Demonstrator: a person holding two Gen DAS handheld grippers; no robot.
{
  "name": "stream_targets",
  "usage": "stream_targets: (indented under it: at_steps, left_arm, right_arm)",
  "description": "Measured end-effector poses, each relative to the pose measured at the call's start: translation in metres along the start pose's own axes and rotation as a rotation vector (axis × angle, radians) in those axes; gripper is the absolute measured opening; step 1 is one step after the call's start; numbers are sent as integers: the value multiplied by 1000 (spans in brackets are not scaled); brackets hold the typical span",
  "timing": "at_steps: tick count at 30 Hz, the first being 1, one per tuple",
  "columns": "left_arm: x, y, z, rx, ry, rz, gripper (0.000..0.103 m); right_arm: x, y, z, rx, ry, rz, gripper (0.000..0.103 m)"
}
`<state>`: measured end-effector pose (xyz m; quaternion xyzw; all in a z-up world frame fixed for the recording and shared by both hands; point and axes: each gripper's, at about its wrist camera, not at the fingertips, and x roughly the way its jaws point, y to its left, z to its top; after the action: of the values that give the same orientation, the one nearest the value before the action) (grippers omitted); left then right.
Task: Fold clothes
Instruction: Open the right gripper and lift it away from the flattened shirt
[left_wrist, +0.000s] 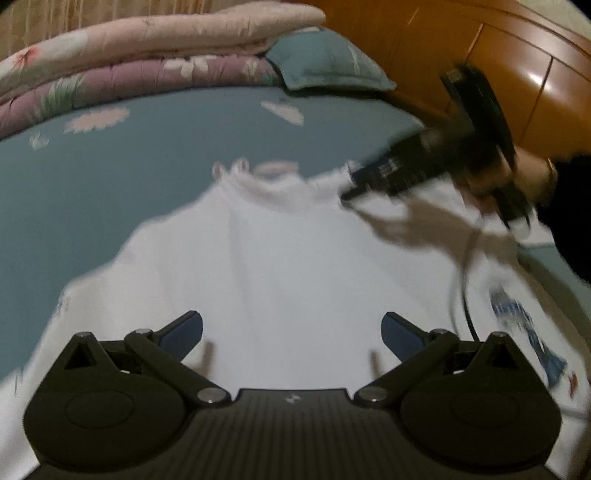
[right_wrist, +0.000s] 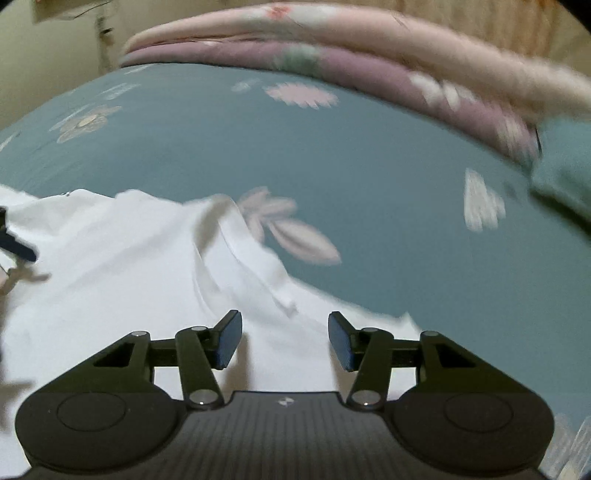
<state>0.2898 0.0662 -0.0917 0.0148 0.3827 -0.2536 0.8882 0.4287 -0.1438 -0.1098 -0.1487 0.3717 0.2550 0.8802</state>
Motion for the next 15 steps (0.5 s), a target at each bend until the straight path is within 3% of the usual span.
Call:
stream_targets:
  at_steps: [2,6,11,15]
  left_arm:
    - [22,10,15,0,-10,11,102]
    - [63,47,27,-93,7,92,102]
    - [54,62,17,-57,17,172,101]
    - [47,45,18,-67,20,106,101]
  right_arm:
    - [5,-7,-5,48,5,-14,60]
    - [14,-21,-16,143,16,-41,72]
    - [-11,-29,-17,171,-10,-56,72]
    - [-69,-45,-27,216,-57,-83,74]
